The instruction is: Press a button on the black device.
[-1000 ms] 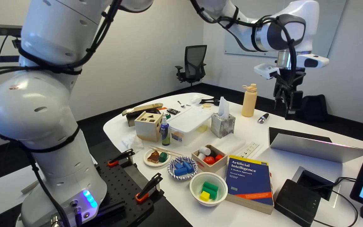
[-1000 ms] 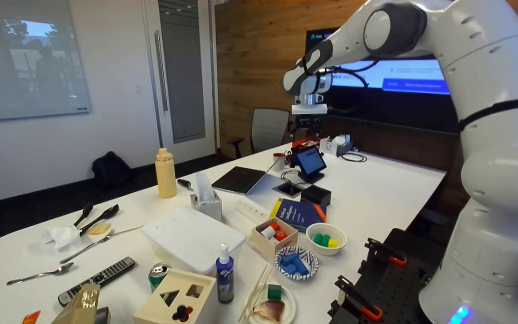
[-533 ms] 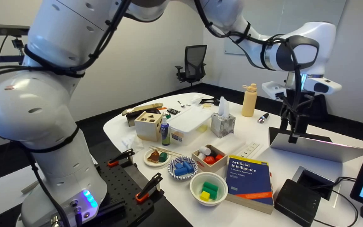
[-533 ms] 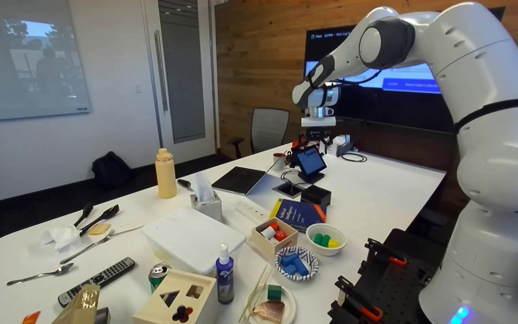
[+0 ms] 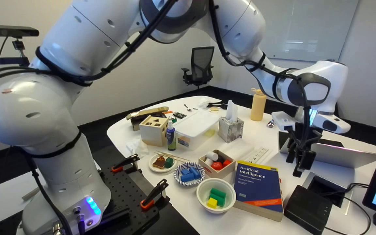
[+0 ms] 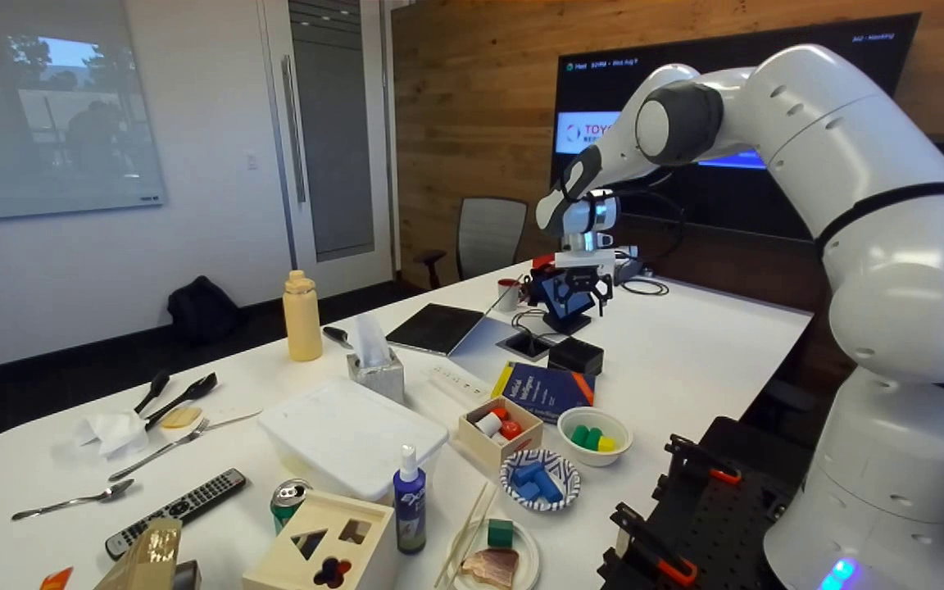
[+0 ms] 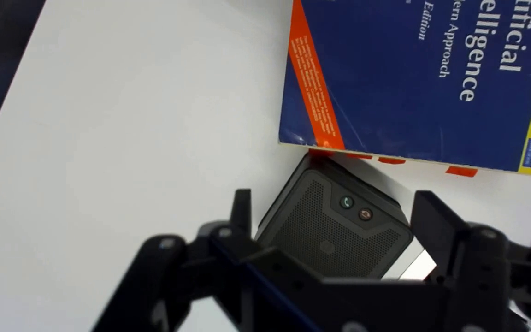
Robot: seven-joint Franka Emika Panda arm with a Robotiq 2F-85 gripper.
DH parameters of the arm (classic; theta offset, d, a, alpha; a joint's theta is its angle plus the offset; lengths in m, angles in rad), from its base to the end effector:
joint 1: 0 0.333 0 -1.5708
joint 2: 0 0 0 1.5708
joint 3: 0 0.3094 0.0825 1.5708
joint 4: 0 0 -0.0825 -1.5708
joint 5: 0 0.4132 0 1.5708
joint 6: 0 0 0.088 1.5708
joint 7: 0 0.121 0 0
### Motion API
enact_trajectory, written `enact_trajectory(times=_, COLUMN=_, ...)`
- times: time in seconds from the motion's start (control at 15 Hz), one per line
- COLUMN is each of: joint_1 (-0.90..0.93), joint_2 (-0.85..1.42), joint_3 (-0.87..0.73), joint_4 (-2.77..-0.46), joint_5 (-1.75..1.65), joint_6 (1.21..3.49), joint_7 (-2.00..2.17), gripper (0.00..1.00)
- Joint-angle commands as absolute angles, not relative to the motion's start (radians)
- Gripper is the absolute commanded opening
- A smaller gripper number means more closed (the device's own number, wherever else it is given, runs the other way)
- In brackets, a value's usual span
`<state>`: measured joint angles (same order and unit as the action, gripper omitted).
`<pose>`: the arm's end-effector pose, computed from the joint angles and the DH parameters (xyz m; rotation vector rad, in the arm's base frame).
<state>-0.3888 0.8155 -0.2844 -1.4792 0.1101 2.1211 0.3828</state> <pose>0.5793 -0.4216 0.1562 2.6238 -1.5191 -0.2380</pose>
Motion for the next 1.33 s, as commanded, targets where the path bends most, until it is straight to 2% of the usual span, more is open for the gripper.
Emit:
enact_trajectory(times=0.0, joint_1=-0.410, joint_2=0.880, joint_3=-0.283, joint_4=-1.408, joint_5=0.149, joint_6=2.139, joint_7=0.394, gripper=0.58)
enact_trajectory(times=0.47, joint_1=-0.428, joint_2=1.002, joint_3=-0.276, joint_4=-1.325, joint_5=0.176, joint_6=2.196, joint_7=0.396, gripper=0.03)
enact_trajectory(times=0.6, joint_1=-0.431, joint_2=1.044, joint_3=-0.275, joint_4=-1.290, joint_5=0.177, joint_6=2.199, joint_7=0.401, gripper=0.00)
enact_trajectory(times=1.27, joint_1=-0.451, joint_2=1.189, joint_3=-0.263, joint_4=-1.097, joint_5=0.192, joint_6=2.163, joint_7=0.412, gripper=0.00)
